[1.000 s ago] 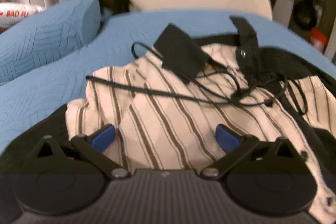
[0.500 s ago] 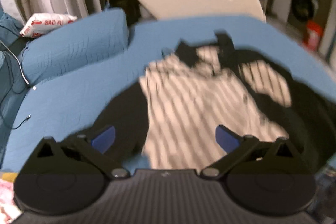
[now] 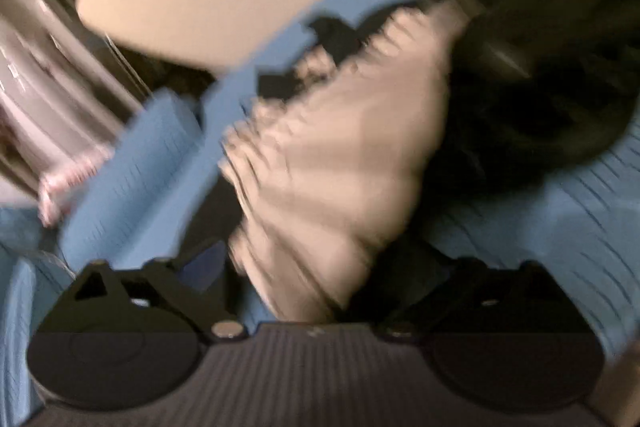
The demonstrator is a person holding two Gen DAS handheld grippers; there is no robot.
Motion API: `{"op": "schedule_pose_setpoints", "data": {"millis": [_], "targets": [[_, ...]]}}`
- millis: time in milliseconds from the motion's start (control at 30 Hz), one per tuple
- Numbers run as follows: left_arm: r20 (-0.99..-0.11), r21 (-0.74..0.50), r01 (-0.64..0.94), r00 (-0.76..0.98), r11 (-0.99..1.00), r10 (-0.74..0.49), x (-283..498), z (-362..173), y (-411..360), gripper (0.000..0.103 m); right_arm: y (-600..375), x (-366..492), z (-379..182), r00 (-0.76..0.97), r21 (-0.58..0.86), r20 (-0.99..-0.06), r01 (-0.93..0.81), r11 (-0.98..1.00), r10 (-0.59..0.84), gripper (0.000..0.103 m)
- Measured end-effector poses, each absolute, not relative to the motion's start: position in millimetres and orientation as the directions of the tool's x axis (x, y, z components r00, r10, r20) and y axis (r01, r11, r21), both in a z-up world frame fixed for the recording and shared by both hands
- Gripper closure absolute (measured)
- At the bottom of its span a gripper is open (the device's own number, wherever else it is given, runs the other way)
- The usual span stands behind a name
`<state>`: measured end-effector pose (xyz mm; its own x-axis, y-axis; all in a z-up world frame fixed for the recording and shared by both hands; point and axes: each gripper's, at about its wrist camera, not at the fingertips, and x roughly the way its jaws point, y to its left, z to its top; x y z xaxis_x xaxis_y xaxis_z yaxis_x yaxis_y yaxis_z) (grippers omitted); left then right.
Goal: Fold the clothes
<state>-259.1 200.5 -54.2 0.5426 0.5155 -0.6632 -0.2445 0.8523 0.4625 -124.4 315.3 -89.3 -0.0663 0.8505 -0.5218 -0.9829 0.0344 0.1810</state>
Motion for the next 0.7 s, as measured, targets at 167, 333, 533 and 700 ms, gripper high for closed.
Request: {"op": "schedule_pose_setpoints", "data": {"millis": [167, 333, 533, 700], "targets": [[-0.668, 0.26, -0.366, 0.6, 0.894, 0.44, -268.3, -34.2, 235.5, 0.101, 234.9, -101.9, -105.1, 0.127, 0.278, -0.517, -0.91, 0.307, 0.846, 0.001], [-0.645, 0.023, -0.483, 0.662, 0.876, 0.382, -283.2, -12.0, 273.5, 0.101, 223.2, -135.4, -145.0, 0.357, -0.208, -0.662, -0.932, 0.296, 0.659, 0.0], [-0.636, -0.067, -0.525, 0.678, 0.849, 0.369, -283.7, 12.7, 291.2, 0.101, 253.5, -143.2, -211.4, 0.545, -0.656, -0.608, -0.754, 0.021, 0.578, 0.023], [-0.645, -0.079, -0.505, 0.683, 0.859, 0.342, -303.2, 28.8, 294.0, 0.1, 235.9, -113.8, -174.7, 0.466, -0.551, -0.641, -0.833, 0.057, 0.609, 0.099]]}}
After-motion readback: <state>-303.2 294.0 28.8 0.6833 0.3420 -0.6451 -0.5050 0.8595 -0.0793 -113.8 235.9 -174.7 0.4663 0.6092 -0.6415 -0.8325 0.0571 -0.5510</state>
